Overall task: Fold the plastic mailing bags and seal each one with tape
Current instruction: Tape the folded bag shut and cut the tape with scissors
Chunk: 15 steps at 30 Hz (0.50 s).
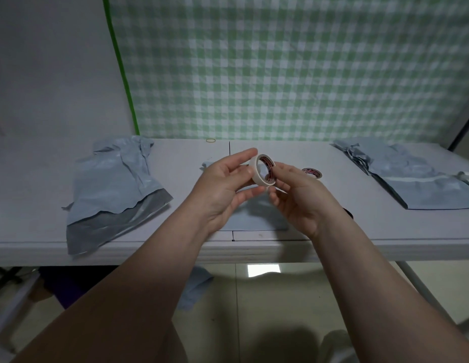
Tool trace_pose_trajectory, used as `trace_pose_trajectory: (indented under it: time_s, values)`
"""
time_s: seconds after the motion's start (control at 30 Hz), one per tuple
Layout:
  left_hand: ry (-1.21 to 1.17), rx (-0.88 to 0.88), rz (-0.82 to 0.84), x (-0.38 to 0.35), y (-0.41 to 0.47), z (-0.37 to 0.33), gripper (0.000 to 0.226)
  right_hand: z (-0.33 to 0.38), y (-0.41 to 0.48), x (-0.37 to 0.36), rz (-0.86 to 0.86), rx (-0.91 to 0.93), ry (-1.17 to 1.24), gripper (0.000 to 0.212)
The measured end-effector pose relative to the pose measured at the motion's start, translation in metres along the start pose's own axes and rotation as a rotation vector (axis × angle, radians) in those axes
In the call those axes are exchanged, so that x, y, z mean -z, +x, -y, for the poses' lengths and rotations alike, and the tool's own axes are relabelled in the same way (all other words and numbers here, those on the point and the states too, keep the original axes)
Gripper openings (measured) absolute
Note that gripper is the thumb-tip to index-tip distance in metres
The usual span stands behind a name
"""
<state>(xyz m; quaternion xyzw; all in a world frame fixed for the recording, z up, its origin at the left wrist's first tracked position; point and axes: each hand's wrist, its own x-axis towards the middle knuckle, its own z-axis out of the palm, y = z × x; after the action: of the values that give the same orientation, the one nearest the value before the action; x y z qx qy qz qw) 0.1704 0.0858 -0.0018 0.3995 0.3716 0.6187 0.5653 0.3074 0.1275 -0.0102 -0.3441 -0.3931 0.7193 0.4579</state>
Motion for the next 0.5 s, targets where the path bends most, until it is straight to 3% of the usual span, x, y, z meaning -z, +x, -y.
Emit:
trace_pose_trajectory:
  time_s: [0.23, 0.4, 0.5]
  values:
    - [-0.018, 0.028, -0.126, -0.005, 0.010, 0.005, 0.024, 0.002, 0.003, 0.004, -0.016, -0.008, 0.012, 0.007]
    - [0.184, -0.001, -0.207, -0.008, 0.010, 0.012, 0.022, 0.004, 0.000, 0.001, -0.025, -0.011, 0.104, 0.021]
    - [0.288, -0.030, -0.194, -0.009, 0.007, 0.015, 0.032, 0.001, -0.002, -0.001, -0.040, -0.016, 0.129, 0.023]
